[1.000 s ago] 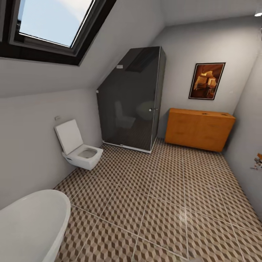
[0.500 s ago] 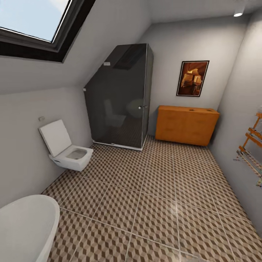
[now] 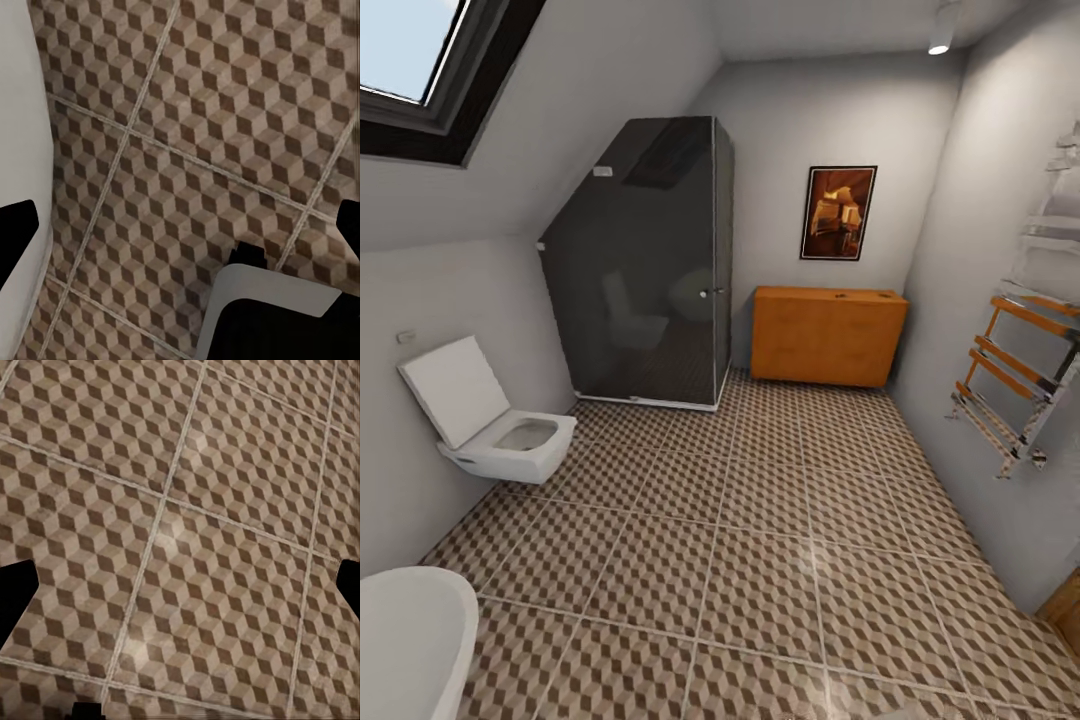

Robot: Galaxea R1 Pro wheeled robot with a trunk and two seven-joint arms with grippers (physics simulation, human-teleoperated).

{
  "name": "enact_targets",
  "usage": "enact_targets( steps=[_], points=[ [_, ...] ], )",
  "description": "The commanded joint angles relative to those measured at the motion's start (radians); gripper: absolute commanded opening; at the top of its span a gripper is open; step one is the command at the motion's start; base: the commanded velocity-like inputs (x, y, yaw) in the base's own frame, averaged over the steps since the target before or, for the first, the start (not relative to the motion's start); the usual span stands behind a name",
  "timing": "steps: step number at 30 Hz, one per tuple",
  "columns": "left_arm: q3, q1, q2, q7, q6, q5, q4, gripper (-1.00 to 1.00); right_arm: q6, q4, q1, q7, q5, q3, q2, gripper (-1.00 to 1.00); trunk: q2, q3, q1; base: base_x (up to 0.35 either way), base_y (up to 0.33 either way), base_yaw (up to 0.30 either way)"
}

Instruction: Take the four mousetraps from the cabinet in the bathroom and place them on the bathroom floor. Make sure all four end up on the same floor surface, and ensure that at least two of them are either under or directly next to the same bathroom sink.

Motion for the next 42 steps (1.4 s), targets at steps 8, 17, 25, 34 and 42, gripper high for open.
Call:
enact_targets(
  steps=[8,17,25,34,42],
  points=[
    [-0.006,-0.001,0.000,0.001,-0.004,0.006,0.002,1.00,-0.003,0.000,-0.001,-0.002,-0.008,0.008,0.000,1.00,-0.002,-0.003,0.001,0.000,0.000,-0.274],
    [-0.006,-0.001,0.000,0.002,-0.004,0.006,0.002,1.00,-0.003,0.000,-0.001,-0.002,-0.008,0.008,0.001,1.00,-0.002,-0.003,0.001,0.000,0.000,-0.275],
    [-0.006,-0.001,0.000,0.002,-0.004,0.006,0.002,1.00,-0.003,0.000,-0.001,-0.002,-0.008,0.008,0.002,1.00,-0.002,-0.003,0.001,0.000,0.000,-0.275],
    [-0.006,-0.001,0.000,0.002,-0.004,0.006,0.002,1.00,-0.003,0.000,-0.001,-0.002,-0.008,0.008,0.002,1.00,-0.002,-0.003,0.001,0.000,0.000,-0.275],
    [-0.006,-0.001,0.000,0.001,-0.003,0.006,0.002,1.00,-0.003,0.000,-0.001,-0.002,-0.008,0.008,0.002,1.00,-0.002,-0.003,0.001,0.037,0.000,-0.277]
  ],
)
